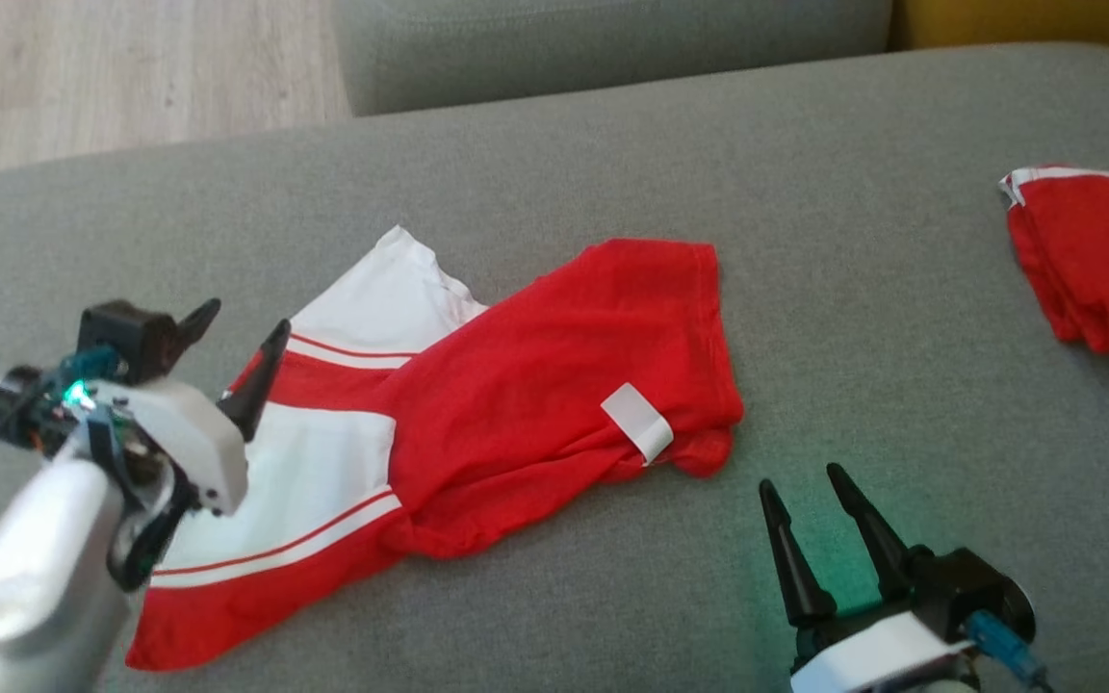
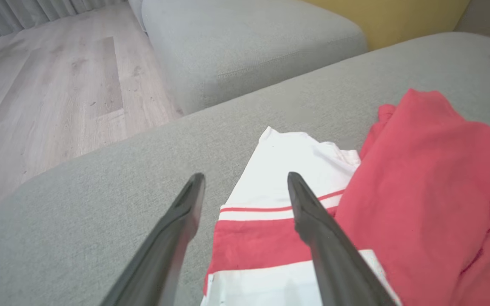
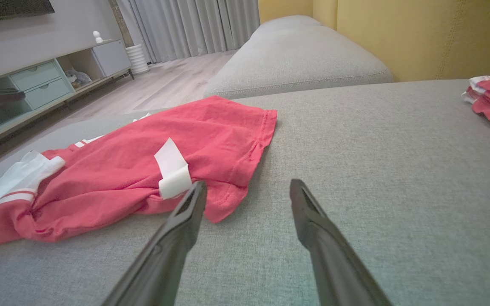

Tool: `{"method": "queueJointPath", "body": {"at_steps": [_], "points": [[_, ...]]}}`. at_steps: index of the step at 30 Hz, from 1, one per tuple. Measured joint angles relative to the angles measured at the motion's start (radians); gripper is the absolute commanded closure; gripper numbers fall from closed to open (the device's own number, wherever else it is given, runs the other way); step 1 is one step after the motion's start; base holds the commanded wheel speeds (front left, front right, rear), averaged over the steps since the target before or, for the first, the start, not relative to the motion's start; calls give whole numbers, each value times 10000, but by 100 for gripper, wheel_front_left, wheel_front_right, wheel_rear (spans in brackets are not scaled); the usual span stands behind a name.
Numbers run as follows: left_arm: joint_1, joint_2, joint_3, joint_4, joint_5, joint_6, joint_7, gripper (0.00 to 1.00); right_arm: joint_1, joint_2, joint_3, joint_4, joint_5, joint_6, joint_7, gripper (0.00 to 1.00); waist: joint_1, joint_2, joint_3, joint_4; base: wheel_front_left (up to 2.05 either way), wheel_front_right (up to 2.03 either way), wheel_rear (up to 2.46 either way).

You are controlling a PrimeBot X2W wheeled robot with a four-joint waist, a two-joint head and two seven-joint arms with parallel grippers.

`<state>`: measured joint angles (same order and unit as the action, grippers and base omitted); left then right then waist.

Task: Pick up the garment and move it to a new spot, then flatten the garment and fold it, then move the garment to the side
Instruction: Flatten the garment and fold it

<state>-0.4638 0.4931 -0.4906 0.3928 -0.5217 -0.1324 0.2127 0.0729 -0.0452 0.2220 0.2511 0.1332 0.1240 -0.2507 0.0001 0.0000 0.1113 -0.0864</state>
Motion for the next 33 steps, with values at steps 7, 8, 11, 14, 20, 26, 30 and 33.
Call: {"method": "queueJointPath", "body": {"at_steps": [7, 8, 11, 14, 20, 26, 30, 33], "points": [[-958, 792, -1407, 1018, -644, 0, 326, 0, -427, -2, 176, 12, 0, 0, 0, 0, 1, 0, 456, -105, 0, 0, 0], [-970, 878, -1574, 1162, -807, 0, 343, 0, -484, -2, 198, 12, 2, 0, 0, 0, 1, 0, 492, -146, 0, 0, 0], [-939, 1035, -1998, 1325, -1204, 0, 598, 0, -519, -2, 196, 17, 6, 0, 0, 0, 1, 0, 544, -250, 0, 0, 0], [-877, 1141, -2197, 1313, -1419, 0, 604, 0, -518, -2, 192, 33, 25, 0, 0, 0, 1, 0, 535, -292, 0, 0, 0], [-587, 1607, -2397, 1220, -1756, 0, 575, 0, -498, -2, 128, 38, 81, 0, 0, 0, -1, 0, 521, -275, 0, 0, 0], [-569, 1626, -2571, 1191, -1831, 0, 573, 0, -501, -2, 130, 38, 138, 0, 0, 0, -1, 0, 618, -234, 0, 0, 0], [-580, 1634, -2736, 1133, -1831, 0, 437, 0, -513, -2, 138, 42, 136, 0, 0, 0, -1, 0, 669, -268, 0, 0, 0], [-581, 1634, -2894, 1106, -1833, 0, 313, 51, -523, -2, 136, 61, 136, 0, 0, 0, -1, 0, 669, -297, 0, 0, 0]]}}
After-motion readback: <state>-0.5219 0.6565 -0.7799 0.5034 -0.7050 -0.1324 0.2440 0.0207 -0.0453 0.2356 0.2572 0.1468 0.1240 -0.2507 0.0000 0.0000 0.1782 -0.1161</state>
